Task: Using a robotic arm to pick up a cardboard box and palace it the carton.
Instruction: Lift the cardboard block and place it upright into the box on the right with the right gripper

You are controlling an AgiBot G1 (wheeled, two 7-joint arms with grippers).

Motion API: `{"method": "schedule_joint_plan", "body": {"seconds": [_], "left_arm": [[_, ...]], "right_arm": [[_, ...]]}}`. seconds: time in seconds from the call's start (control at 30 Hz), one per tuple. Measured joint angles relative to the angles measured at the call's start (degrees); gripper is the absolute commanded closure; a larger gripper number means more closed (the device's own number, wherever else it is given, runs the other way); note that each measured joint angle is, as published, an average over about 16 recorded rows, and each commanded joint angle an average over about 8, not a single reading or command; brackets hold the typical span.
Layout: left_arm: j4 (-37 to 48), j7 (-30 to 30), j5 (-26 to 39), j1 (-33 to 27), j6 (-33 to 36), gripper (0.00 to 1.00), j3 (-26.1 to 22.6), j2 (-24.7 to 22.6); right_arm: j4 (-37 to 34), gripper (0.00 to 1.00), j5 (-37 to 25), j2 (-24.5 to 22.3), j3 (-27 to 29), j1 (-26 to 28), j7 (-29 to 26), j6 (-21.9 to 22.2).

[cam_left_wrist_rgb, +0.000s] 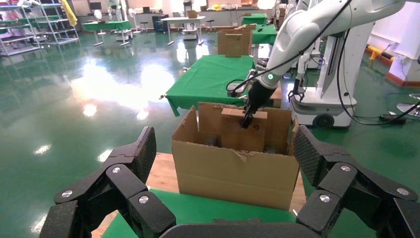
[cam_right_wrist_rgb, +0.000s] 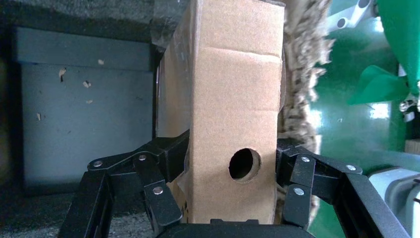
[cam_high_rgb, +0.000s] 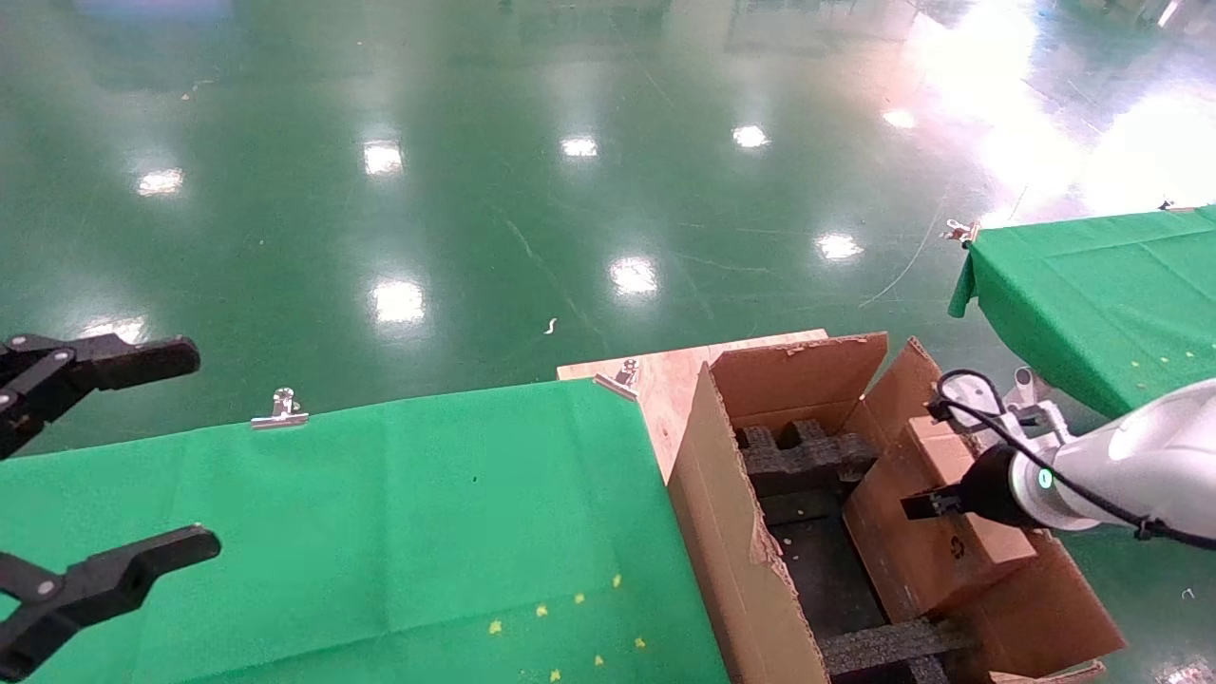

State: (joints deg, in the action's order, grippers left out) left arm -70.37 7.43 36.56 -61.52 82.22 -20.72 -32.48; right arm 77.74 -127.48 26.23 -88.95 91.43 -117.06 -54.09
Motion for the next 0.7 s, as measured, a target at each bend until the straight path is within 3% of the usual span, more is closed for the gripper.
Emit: {"method": "schedule_joint_plan", "body": {"seconds": [0.7], "left_arm": [[0.0,0.0,0.0,0.0,0.0,0.00,0.0,0.0]], "right_arm": [[-2.5,1.00,-1.3,2.1,-2.2,-7.2,-2.2,7.4]]}}
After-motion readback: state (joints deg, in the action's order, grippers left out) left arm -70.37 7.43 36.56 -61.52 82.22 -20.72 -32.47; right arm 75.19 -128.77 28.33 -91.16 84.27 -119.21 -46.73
